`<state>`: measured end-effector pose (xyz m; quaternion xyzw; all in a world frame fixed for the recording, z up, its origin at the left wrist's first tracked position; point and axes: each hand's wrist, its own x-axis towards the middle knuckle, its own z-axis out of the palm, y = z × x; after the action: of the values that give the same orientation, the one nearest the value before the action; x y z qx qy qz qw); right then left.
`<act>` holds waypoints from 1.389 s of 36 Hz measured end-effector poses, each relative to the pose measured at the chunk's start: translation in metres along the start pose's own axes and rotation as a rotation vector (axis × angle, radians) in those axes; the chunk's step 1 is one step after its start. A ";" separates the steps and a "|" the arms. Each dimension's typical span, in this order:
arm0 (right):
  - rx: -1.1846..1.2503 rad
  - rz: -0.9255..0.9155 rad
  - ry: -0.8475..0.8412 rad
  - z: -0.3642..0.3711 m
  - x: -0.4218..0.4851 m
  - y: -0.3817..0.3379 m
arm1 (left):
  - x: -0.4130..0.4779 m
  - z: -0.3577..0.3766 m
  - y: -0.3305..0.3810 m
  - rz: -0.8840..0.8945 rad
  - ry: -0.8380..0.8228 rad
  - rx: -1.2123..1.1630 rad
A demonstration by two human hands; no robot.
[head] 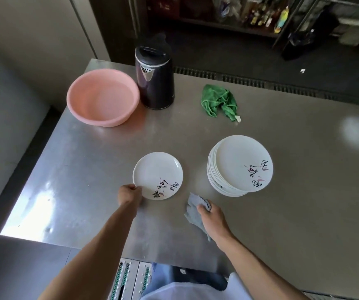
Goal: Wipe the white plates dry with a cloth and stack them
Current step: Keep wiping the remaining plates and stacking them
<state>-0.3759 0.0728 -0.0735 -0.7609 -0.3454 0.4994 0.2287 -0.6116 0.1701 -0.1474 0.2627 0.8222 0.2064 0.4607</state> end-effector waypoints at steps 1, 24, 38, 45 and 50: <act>0.008 0.002 0.004 0.000 0.000 0.000 | -0.001 0.000 0.003 0.008 -0.013 0.000; 0.195 0.046 0.243 -0.035 0.009 0.035 | -0.088 -0.012 -0.013 -0.013 -0.339 -0.287; 0.082 -0.152 0.336 -0.061 -0.008 0.080 | -0.151 0.053 -0.034 -0.036 -0.585 -0.146; -0.428 -0.300 0.091 -0.034 0.001 0.094 | -0.173 0.069 -0.031 -0.003 -0.667 -0.117; -0.525 -0.510 -0.212 -0.017 -0.002 0.096 | -0.171 0.072 -0.029 -0.020 -0.687 -0.123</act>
<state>-0.3326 0.0086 -0.1322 -0.6273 -0.6616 0.3970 0.1061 -0.4816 0.0480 -0.0890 0.2805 0.6076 0.1504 0.7276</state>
